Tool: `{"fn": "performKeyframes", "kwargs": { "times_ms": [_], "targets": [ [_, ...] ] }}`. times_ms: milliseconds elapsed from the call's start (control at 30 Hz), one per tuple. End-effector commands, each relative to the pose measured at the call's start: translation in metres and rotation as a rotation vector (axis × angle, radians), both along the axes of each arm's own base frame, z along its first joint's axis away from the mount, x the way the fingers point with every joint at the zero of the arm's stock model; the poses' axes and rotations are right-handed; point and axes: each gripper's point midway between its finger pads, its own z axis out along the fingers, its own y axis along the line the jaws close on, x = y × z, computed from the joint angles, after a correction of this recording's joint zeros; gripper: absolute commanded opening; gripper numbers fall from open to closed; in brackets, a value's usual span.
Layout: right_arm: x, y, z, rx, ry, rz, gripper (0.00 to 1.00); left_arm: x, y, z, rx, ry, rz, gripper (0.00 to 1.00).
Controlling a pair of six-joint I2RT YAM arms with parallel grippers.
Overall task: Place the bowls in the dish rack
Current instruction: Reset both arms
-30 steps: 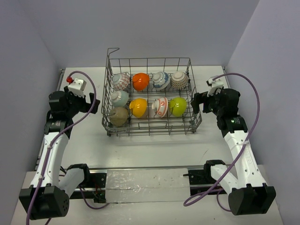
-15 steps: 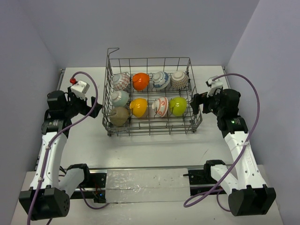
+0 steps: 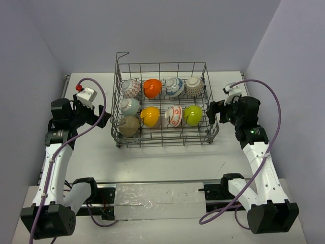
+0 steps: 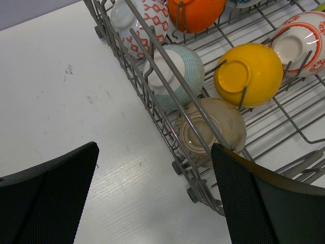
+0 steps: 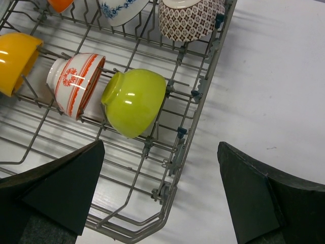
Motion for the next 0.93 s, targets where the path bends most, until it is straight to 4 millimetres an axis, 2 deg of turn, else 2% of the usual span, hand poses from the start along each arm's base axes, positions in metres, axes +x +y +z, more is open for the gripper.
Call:
{"fn": "performKeyframes", "kwargs": {
  "times_ms": [0,200,900],
  "targets": [
    [0.0018,0.001,0.0103,0.001,-0.02,0.001,1.0,-0.0042,-0.0152,0.0247,-0.039,-0.066,-0.069,0.99],
    [-0.0005,0.0016,0.016,0.001,-0.05,0.006,1.0,-0.0033,-0.0141,0.0233,-0.041,-0.065,-0.062,0.99],
    [-0.0003,0.0008,0.0149,-0.003,-0.049,0.003,0.98,-0.0013,-0.0123,0.0225,-0.039,-0.065,-0.05,0.99]
  ]
}}
